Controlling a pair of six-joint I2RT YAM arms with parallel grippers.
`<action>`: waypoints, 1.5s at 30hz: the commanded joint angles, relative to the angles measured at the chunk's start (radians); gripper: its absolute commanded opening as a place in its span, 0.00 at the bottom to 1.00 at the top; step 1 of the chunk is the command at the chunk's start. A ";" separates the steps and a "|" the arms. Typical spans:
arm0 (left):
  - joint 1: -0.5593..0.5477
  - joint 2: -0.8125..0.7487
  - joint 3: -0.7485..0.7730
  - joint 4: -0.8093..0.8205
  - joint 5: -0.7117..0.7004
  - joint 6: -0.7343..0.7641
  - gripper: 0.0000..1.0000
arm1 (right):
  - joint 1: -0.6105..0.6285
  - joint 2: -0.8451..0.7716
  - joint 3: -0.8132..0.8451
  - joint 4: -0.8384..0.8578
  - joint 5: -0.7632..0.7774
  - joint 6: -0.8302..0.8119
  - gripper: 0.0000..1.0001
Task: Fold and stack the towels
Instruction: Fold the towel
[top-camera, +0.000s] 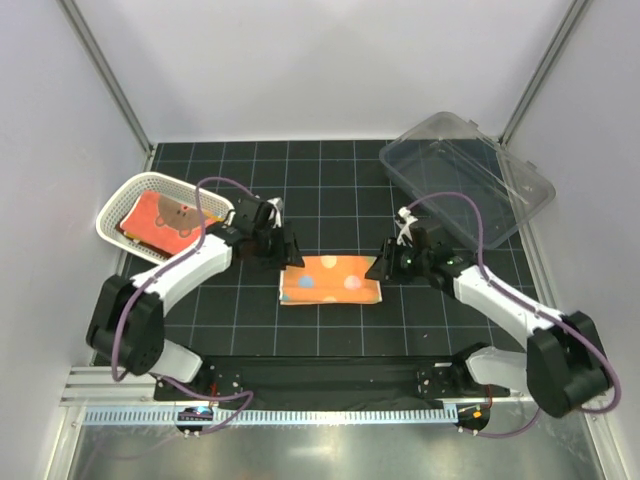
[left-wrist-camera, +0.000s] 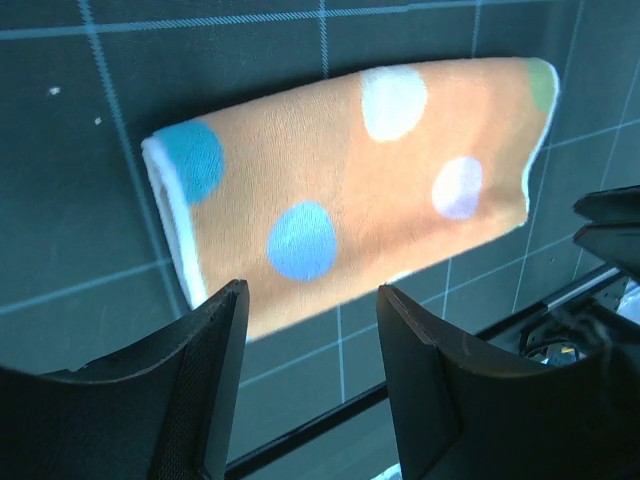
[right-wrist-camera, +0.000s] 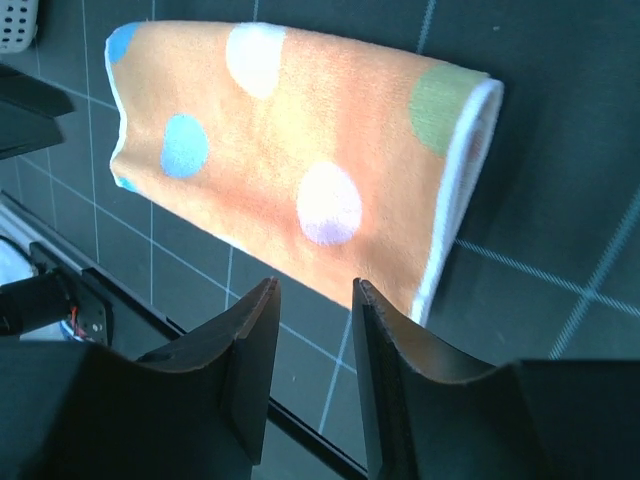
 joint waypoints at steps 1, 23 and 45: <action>0.002 0.096 -0.009 0.097 0.059 -0.012 0.57 | 0.002 0.108 -0.016 0.183 -0.104 0.044 0.41; 0.005 0.052 0.066 -0.125 -0.059 0.113 0.72 | 0.088 0.173 -0.001 0.343 -0.118 0.100 0.40; 0.129 0.236 -0.100 0.110 0.158 0.046 0.75 | 0.128 0.220 -0.023 0.449 -0.164 0.074 0.40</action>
